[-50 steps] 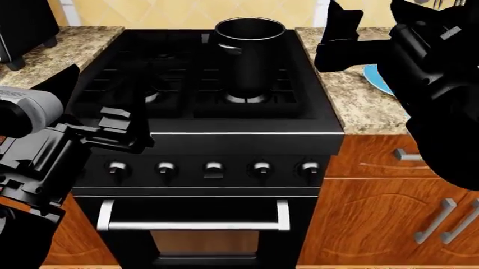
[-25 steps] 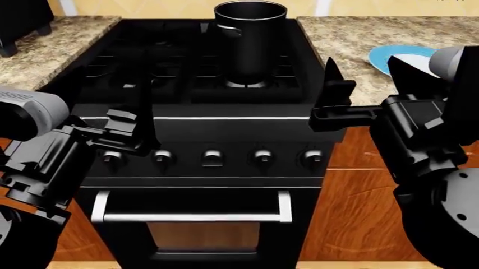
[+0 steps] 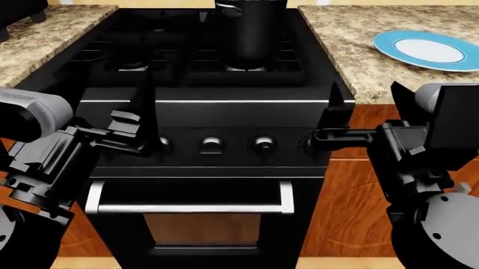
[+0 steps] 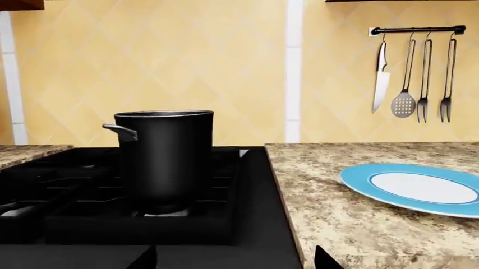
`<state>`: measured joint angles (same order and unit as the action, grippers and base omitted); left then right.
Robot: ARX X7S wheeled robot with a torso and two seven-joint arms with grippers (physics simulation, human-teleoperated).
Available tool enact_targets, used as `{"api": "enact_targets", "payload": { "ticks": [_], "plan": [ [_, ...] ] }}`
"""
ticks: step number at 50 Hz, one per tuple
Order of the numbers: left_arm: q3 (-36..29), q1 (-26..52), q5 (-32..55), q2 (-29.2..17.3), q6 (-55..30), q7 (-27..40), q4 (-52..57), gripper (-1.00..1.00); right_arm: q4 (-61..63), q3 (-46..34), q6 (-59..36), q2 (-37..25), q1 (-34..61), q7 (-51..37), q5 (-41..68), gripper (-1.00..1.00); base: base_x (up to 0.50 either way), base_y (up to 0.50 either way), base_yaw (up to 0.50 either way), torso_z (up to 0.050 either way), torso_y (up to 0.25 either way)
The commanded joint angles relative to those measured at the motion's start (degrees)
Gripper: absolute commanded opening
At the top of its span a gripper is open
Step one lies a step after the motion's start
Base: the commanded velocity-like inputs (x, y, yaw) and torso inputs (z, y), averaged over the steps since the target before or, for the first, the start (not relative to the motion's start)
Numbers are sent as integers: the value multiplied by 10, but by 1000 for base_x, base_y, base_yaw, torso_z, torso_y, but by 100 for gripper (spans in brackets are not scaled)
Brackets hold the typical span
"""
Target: Frozen meat rests on a plate on the counter. Retrieve the meat and place it in a pot on a burner. Then turn the burner on.
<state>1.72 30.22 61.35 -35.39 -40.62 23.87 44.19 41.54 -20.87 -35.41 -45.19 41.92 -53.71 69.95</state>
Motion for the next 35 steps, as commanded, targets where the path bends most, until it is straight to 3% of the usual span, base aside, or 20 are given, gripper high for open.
{"api": "enact_targets", "payload": {
  "ticks": [1,35],
  "plan": [
    [-6,3,-1,1,0,-1,-4,100,-16,-7,14,9,-20,11,-38,100,0,0,0,-50,0],
    [-22,6,-11,3,3,-1,-8,100,-63,-36,42,28,-60,62,-88,100,0,0,0,-50,0]
  ]
}}
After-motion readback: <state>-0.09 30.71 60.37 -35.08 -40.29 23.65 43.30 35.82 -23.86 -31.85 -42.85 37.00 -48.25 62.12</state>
